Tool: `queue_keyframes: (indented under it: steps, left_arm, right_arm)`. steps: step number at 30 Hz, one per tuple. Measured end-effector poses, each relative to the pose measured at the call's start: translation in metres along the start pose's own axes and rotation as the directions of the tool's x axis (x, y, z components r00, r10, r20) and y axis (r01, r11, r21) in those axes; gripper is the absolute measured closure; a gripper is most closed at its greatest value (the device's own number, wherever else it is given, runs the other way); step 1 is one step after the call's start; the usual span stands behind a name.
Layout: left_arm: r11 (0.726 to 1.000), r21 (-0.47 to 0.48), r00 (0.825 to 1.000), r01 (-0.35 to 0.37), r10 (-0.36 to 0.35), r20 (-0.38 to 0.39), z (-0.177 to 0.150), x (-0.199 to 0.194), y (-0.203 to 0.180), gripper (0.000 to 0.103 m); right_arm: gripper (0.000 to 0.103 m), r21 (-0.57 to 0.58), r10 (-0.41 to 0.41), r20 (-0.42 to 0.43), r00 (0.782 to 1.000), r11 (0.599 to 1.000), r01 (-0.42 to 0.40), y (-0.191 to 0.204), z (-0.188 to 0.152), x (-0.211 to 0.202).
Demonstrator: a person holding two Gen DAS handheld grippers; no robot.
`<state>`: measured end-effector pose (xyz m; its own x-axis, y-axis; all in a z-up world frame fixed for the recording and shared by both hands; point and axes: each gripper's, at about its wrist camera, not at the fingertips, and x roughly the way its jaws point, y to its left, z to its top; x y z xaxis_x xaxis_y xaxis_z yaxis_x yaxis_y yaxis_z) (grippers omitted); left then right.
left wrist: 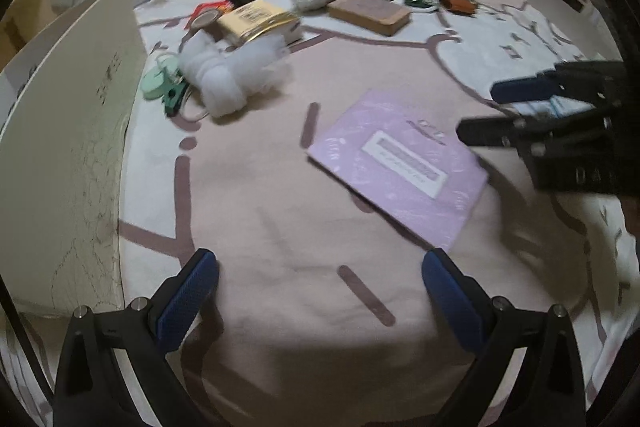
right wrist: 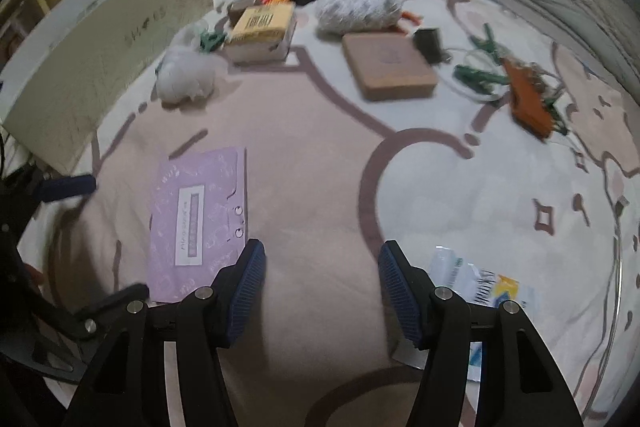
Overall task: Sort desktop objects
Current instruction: 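Lower the left tool over the lilac card box and close on it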
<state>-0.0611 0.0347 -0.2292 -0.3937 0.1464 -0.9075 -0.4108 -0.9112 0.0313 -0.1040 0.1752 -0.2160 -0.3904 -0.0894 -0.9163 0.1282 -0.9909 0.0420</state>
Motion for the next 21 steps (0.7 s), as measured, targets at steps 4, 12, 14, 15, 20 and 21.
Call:
queue_keyframes:
  steps: [4,12,14,15,20,21]
  left_arm:
    - [0.996,0.056,0.997,0.063,-0.066,0.043,0.009,-0.007,-0.002,0.0]
    - [0.995,0.044,0.994,0.086,-0.089,0.058,0.04,-0.004,0.003,0.0]
    - [0.995,0.042,0.994,0.087,-0.09,0.055,0.044,-0.001,0.003,0.0]
    - [0.995,0.04,0.994,0.089,-0.091,0.052,0.046,0.001,0.003,0.0]
    - [0.994,0.028,0.994,0.101,-0.102,0.033,0.055,0.012,0.002,0.0]
    - [0.994,0.028,0.994,0.106,-0.107,0.028,0.057,0.015,0.002,0.0]
  right_arm:
    - [0.041,0.024,-0.022,0.02,1.0,0.999,0.021,-0.017,-0.006,-0.013]
    - [0.014,0.111,-0.027,0.022,0.999,0.994,0.025,-0.052,-0.024,-0.028]
    - [0.013,0.124,-0.029,0.027,0.999,0.992,0.025,-0.058,-0.027,-0.031]
    - [0.01,0.131,-0.031,0.027,0.999,0.991,0.027,-0.061,-0.029,-0.031]
    - [0.005,0.153,-0.062,0.02,0.998,0.987,0.058,-0.075,-0.041,-0.032]
    - [0.005,0.161,-0.065,0.013,0.998,0.985,0.062,-0.078,-0.044,-0.032]
